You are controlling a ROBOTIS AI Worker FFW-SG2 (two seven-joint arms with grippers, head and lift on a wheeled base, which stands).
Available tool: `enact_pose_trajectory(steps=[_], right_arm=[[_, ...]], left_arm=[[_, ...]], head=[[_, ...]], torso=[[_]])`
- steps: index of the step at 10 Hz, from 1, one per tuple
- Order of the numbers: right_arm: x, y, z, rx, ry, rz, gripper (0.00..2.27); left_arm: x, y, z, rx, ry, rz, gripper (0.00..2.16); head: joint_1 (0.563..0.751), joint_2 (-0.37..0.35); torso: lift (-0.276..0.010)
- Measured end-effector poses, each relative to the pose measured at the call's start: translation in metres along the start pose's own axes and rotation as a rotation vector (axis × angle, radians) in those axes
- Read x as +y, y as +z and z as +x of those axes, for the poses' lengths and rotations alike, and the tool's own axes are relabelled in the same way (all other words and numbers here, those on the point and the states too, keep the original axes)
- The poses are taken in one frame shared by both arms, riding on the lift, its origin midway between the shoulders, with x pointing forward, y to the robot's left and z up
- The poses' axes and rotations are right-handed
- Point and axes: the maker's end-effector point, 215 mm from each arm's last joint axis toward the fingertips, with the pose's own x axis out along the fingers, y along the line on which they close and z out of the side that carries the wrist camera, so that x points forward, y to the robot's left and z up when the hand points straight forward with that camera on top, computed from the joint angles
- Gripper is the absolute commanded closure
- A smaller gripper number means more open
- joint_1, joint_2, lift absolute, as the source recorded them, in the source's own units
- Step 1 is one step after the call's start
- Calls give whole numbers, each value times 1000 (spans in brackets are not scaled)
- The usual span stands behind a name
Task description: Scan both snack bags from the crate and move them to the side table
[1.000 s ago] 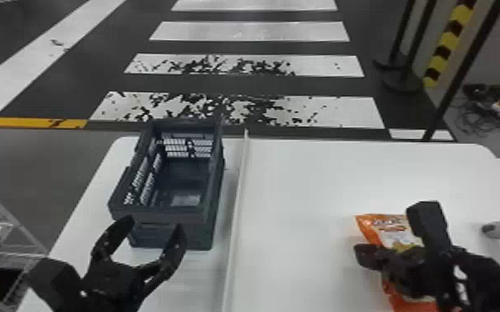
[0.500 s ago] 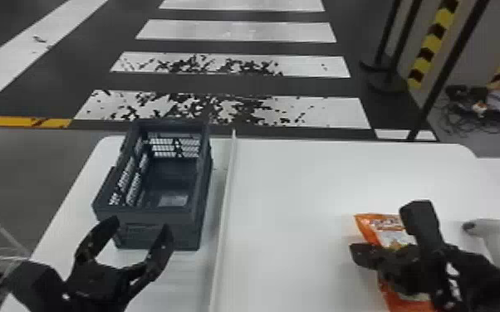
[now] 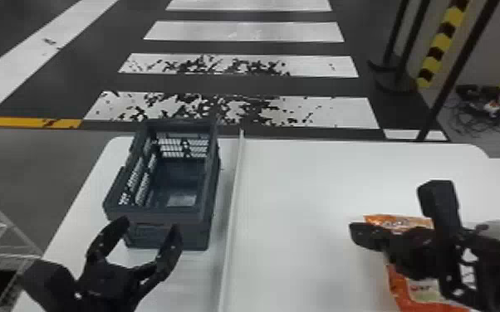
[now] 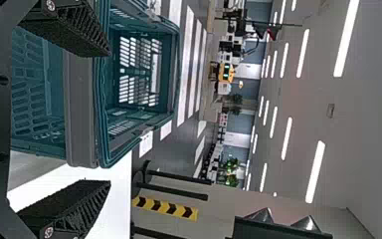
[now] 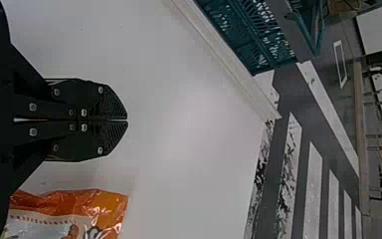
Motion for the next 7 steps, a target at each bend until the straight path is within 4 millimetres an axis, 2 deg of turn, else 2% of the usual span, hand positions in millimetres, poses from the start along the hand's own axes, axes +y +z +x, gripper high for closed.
enact_pose_trajectory(steps=[1,2,4,5,7], right_arm=[[-10,14,-13,-36,-21,14,2253],[-29,17,-29,-58,-61,35,2253],[-69,3,-62,-80,-147,82,2253],[-77,-5,-72,-90,-164,102,2253],[-73,-19,-79,-104,-161,119,2253]], left_arm=[[1,0,-1,1,3,1,83],[2,0,-1,1,4,2,83],[2,-2,0,4,3,1,83],[2,-3,1,5,1,0,83],[1,-4,2,6,0,-1,83]], head=[[695,47],[695,18],[695,-43],[695,-75],[695,-86]], torso=[[-99],[-99],[-99],[-99],[-99]])
